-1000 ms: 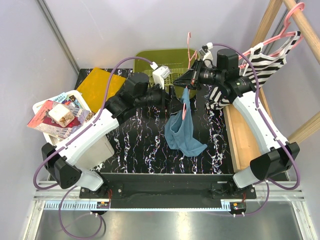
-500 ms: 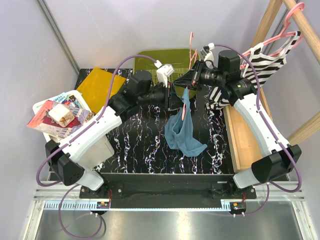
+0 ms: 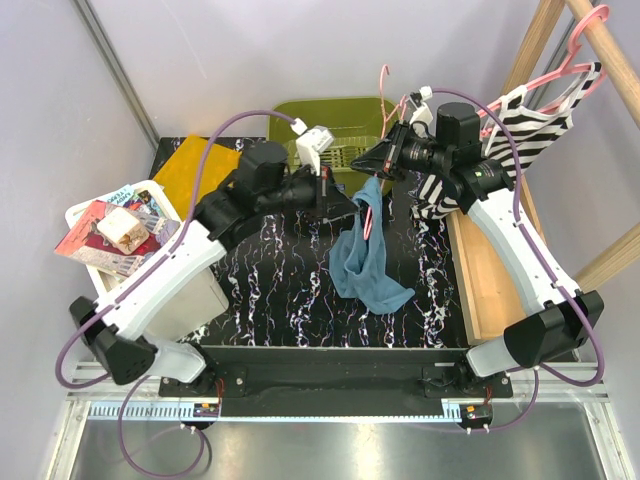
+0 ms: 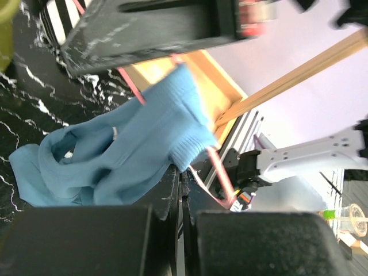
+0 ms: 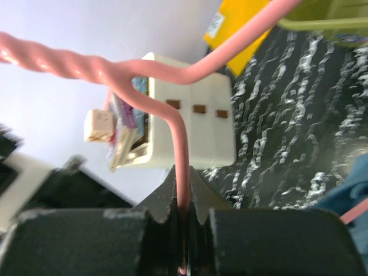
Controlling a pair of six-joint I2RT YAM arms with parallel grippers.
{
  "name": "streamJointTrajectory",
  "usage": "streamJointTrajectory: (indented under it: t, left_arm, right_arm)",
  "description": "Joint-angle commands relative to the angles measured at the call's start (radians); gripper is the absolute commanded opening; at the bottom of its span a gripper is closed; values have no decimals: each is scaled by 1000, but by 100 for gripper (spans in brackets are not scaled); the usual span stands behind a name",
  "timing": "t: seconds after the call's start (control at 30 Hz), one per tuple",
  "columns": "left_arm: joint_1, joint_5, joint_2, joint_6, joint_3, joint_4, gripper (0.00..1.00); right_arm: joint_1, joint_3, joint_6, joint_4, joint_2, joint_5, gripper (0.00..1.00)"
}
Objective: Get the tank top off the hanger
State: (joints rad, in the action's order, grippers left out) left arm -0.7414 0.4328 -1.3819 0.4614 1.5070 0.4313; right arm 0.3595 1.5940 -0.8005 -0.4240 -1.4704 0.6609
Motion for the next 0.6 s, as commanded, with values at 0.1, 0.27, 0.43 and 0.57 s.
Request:
streamJointTrajectory:
  t: [0.1,0.27,0.43,0.57]
  left_arm:
    - [0,-23,135,54,-62,-32,0]
    - [1,-14,190,100,-119,-40,0]
    - [2,-80,253,106,-180,-32,0]
    - [13,-121,258,115,-186,13,0]
  right_arm:
    - [6,81,168,-30,21,-231,0]
    - [9,118,227,-10,9,-334,0]
    - [18,208,161,34,-21,-317,0]
    - [29,279,110,51,-21,-270,0]
